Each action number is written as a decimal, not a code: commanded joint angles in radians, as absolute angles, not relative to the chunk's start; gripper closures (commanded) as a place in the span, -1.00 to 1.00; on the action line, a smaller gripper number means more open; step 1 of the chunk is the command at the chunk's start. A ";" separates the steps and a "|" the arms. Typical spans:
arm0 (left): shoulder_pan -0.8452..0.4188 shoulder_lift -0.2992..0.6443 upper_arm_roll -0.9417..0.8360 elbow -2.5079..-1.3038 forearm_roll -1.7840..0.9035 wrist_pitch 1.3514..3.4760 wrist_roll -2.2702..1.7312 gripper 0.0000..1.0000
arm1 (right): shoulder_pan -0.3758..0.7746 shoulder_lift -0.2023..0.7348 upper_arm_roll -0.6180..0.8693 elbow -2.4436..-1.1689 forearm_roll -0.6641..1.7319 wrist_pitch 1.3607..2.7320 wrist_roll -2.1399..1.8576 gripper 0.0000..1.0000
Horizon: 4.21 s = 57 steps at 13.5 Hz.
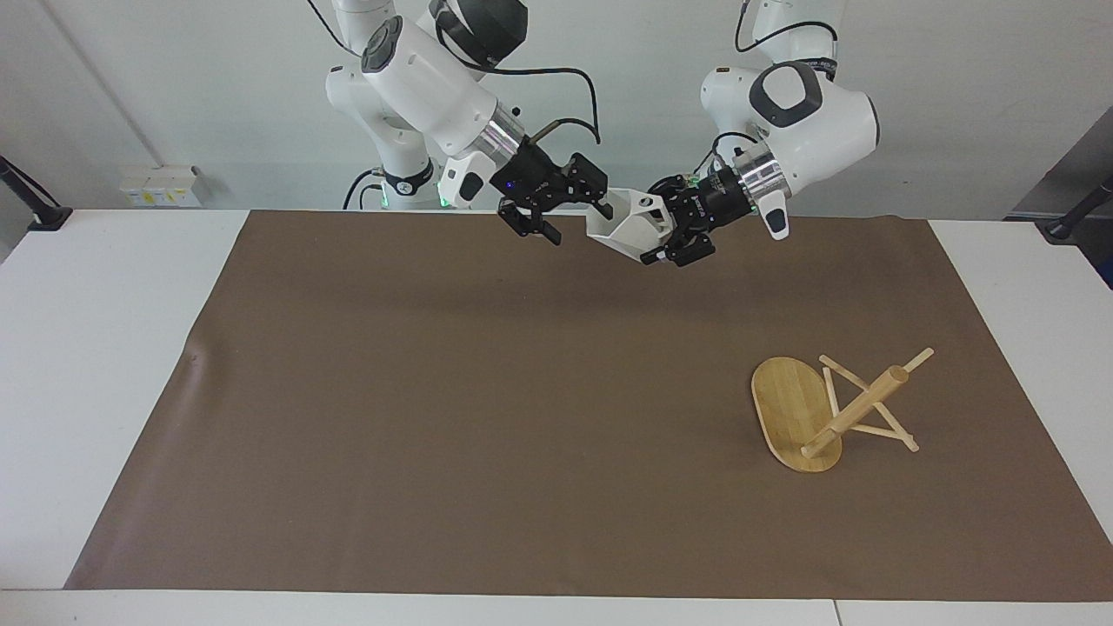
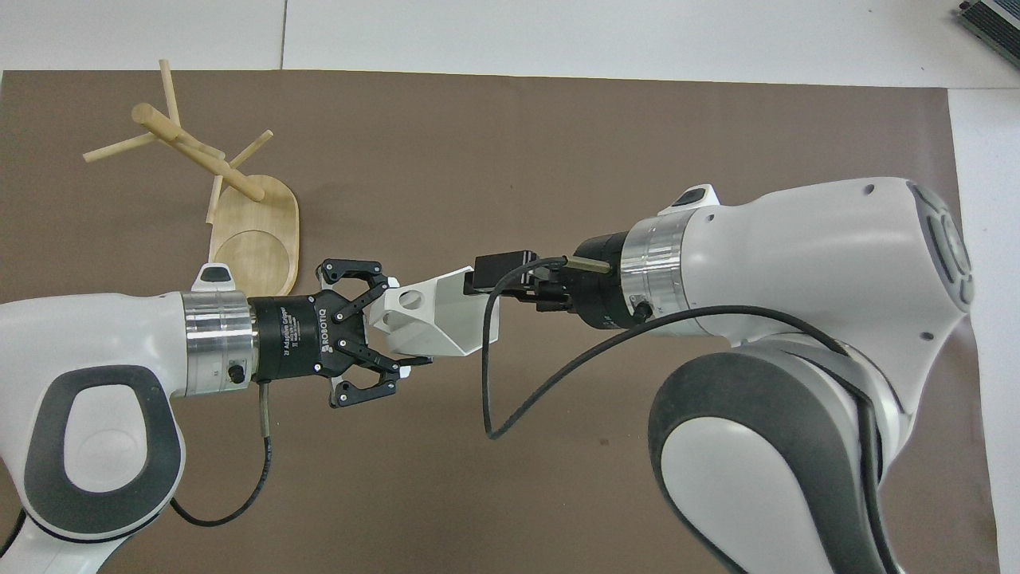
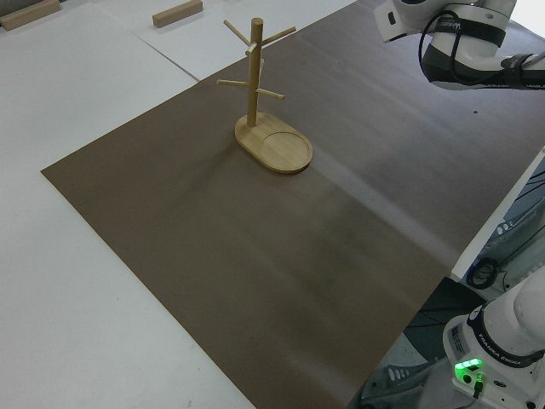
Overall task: Hang cup on rack
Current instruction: 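Carry the cup with the left gripper while the right gripper withdraws, then lower the cup's handle onto a wooden peg with the left gripper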
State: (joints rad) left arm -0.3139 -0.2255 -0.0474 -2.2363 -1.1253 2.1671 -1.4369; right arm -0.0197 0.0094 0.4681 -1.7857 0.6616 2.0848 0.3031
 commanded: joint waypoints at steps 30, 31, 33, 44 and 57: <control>-0.152 -0.048 -0.044 -2.201 -0.907 2.646 -1.965 1.00 | -0.029 -0.032 -0.051 -1.729 -0.015 1.892 -0.009 -1.00; -0.152 -0.031 -0.044 -2.195 -0.907 2.654 -1.965 1.00 | -0.029 -0.032 -0.051 -1.711 -0.015 1.861 -0.011 -1.00; -0.152 -0.022 -0.043 -2.184 -0.907 2.654 -1.960 1.00 | -0.028 -0.031 -0.051 -1.687 -0.012 1.826 -0.012 -1.00; -0.124 0.000 -0.043 -2.163 -0.905 2.658 -1.959 1.00 | -0.028 -0.018 -0.094 -1.612 0.028 1.709 -0.020 -1.00; -0.104 0.028 -0.043 -2.149 -0.908 2.709 -1.976 1.00 | -0.028 -0.015 -0.083 -1.594 0.015 1.707 -0.048 -1.00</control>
State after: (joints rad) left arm -0.1208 0.0114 -0.0353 -2.1754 -0.9260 2.6983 -1.9456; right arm -0.0201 -0.0267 -0.0876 -1.6193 0.0104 1.7296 -0.0172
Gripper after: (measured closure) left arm 0.269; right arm 0.000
